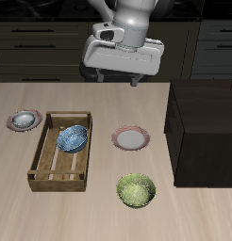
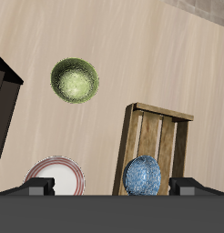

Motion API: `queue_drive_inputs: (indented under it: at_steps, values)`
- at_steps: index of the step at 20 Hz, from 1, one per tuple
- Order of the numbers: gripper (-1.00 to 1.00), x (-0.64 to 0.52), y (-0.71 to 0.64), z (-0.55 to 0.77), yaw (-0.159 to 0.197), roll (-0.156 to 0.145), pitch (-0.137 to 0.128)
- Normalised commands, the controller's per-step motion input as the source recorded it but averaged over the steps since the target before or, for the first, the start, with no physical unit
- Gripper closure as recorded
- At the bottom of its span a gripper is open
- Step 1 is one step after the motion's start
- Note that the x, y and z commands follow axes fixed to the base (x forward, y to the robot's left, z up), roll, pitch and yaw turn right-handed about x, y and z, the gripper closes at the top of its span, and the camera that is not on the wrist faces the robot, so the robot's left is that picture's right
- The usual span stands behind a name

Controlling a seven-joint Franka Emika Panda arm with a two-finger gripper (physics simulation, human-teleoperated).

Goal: Place the white bowl on the off-center plate and place the green bowl on top of the wooden shelf

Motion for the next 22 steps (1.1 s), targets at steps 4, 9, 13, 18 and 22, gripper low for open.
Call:
queue_drive_inputs:
  at_steps: [4,9,13,18,22]
  values:
    - [-1.0,0.26,0.08,0.07,-0.005,-0.009,-0.012]
    - [-1.0,0.2,0.16,0.06,0.008,0.003,-0.03]
    - [-1.0,0.23,0.13,0.03,0.02,-0.004,-0.01]
    - [-1.0,0.26,0.04,-0.03,-0.03,-0.015,0.005]
    - [-1.0,0.22,0.01,-0.01,-0.015,0.005,0.0]
